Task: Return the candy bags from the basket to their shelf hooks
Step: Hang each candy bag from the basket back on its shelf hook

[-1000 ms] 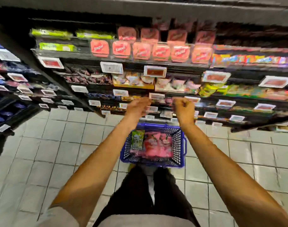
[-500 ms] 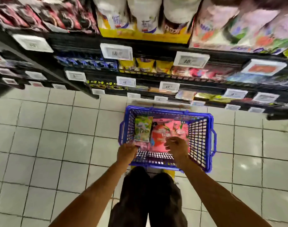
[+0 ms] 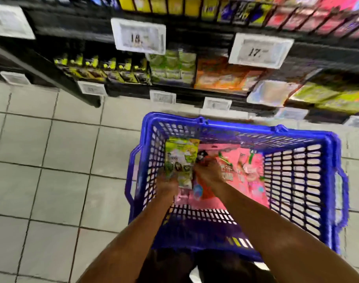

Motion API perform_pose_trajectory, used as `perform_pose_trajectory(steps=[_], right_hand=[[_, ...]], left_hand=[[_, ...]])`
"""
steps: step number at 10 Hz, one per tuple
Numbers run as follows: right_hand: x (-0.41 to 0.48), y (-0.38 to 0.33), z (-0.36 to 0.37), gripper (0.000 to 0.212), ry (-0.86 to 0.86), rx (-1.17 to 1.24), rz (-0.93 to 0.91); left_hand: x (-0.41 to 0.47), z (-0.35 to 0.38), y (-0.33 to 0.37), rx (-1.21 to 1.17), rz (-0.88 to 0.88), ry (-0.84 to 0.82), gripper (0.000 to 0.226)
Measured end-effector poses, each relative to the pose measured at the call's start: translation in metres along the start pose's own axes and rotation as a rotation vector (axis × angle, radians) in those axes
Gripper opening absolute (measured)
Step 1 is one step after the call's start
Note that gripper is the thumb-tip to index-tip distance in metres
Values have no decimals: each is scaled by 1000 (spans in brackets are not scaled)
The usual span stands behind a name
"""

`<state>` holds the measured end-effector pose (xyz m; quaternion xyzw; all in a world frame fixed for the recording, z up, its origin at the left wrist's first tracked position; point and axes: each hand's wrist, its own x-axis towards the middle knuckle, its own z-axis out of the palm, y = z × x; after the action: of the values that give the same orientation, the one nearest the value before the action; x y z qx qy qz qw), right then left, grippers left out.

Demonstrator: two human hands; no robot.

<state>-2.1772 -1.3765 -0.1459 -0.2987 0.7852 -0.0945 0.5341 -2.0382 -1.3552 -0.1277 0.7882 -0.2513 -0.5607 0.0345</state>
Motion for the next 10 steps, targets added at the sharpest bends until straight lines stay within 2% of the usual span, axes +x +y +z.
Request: perform_pose_trajectory(steps=[1,2,3,4,5,6,7,8,9,10], right_hand=[[25,-1,16,45,-14,8,-114],[41,-4,24,43,-75,-19,-73],[34,-2,19,41,-52,-32,-97],[7,3,1,37,76,-103,-134],[-32,4,-28,30,130,62,-67],[-88,-6,-70,20,110,328,-57],[-147,-22,-125,6,79,426,-152],[-210,-48,-179,18,-2,475,-225],[-277,-87,-225,15,-52,580,-249],[-330,-129,-260,17,-55,693,-256]], left_hand=[[13,11,5,-5,13,79,43],[15,18,8,2,41,173,45],[10,21,8,1,48,227,41],[-12,14,14,-35,135,221,28],[-52,-2,30,-142,158,143,22],[-112,-20,58,-56,148,-6,58],[-178,-36,87,-26,214,-239,53],[-245,-59,116,-34,311,-379,33],[-321,-91,150,-36,359,-502,24],[-385,-118,185,-93,391,-503,16]])
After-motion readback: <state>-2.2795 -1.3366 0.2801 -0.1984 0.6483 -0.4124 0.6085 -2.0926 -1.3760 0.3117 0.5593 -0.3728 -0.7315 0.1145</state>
